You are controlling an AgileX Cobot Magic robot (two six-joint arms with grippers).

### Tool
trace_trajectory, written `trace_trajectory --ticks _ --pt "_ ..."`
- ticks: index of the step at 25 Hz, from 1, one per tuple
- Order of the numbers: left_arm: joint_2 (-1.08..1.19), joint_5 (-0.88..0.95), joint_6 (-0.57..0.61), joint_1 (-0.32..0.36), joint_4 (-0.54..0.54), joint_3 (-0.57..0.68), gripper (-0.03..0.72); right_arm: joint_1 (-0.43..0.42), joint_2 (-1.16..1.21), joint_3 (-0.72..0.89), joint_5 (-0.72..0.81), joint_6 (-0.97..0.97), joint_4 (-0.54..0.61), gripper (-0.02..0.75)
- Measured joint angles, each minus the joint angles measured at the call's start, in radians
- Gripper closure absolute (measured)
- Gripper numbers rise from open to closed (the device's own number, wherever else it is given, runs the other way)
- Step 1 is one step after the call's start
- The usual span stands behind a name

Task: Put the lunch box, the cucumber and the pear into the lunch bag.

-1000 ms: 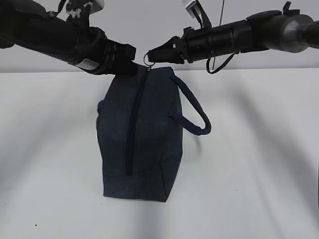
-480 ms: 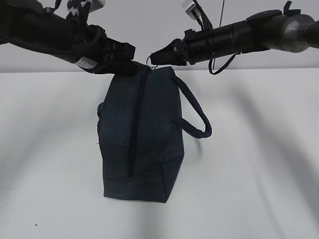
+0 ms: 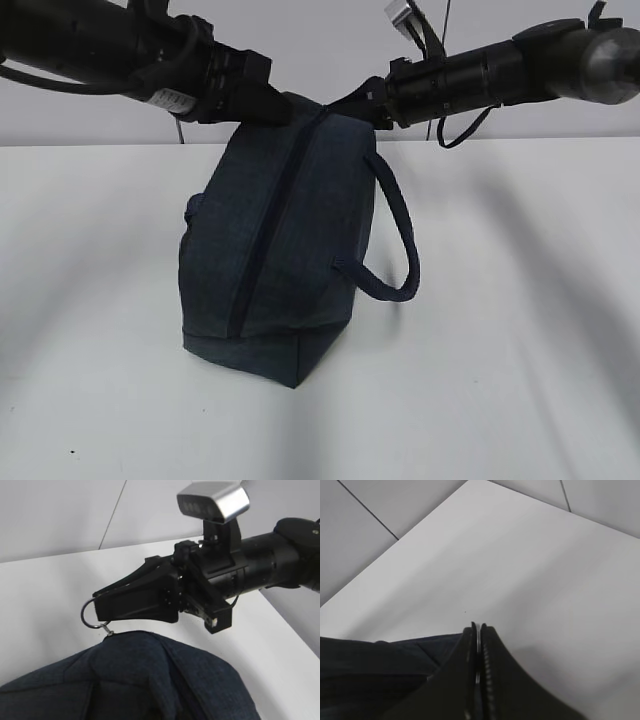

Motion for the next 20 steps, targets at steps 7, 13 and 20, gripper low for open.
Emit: trace_trajectory --ticks 7,13,20 --pt "-0.006 0.001 0.023 0.000 -0.028 0.001 0.680 -0.006 0.035 -0.003 -0.003 0.026 0.009 0.732" --pt "0.007 0.005 0.026 0.000 -0.067 0.003 0.681 -0.012 0.041 -0.004 -0.003 0.026 0.043 0.732" --pt "0.074 -0.031 0.028 0.000 -0.140 0.002 0.681 -0.015 0.051 -0.011 -0.021 0.026 0.038 0.634"
